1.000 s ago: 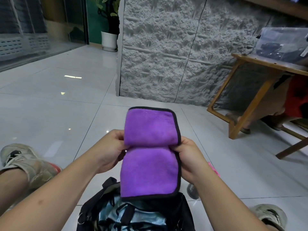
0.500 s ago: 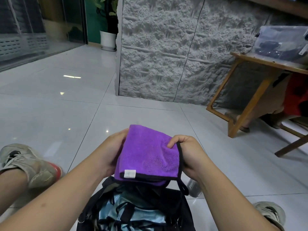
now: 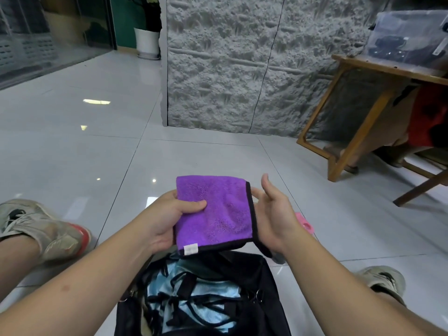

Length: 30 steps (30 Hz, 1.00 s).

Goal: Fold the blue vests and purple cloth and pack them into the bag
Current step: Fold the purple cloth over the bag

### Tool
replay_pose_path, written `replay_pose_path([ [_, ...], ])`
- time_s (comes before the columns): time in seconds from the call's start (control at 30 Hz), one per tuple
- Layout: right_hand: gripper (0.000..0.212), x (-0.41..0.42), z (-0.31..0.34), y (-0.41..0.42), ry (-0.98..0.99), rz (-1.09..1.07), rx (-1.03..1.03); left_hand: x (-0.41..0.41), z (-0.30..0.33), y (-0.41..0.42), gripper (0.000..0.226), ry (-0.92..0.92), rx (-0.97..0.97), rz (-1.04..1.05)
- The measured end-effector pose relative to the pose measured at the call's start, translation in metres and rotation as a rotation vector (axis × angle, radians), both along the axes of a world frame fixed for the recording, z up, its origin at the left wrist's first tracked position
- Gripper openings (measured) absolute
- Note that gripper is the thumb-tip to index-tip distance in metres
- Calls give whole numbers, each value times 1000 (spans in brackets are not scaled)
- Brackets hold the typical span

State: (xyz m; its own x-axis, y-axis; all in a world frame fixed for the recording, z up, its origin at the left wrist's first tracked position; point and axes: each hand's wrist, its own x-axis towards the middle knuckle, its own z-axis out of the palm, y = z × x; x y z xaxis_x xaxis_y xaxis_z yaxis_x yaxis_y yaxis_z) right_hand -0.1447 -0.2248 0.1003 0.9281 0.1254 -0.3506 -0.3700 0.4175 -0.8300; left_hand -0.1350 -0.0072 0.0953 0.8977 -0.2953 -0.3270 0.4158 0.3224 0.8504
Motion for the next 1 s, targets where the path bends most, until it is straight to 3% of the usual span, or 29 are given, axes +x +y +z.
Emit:
replay_pose_path([
  [0.03,58,-5,-5,1,24,66,-30,-2,-2,0,41,1,5,10],
  [0.17,27,-23,-16,16,40,178,-340,-11,-17,6,36,26,77,12],
  [0.5,25,-72,-86,8,331,416,-766,-61,-83,16,39,160,327,-166],
  [0.57,29,-84,-95,9,313,418,-884,-67,-97,16,43,140,423,-162],
  [0.67,26,-95,-100,8,267,398,-1000,-70,-111,20,52,-1,737,-185],
  [0.73,34,-95,-98,8,231,384,-1082,-69,-115,22,62,-142,953,-226],
  [0.8,55,-93,-95,12,157,361,-1209,-68,-121,24,77,-259,1048,-235],
  [0.9,83,-92,-84,24,72,364,-1374,-65,-130,26,97,-407,1098,-235],
  [1.0,84,-91,-89,36,-4,350,-1426,-56,-138,25,102,-417,1057,-189],
])
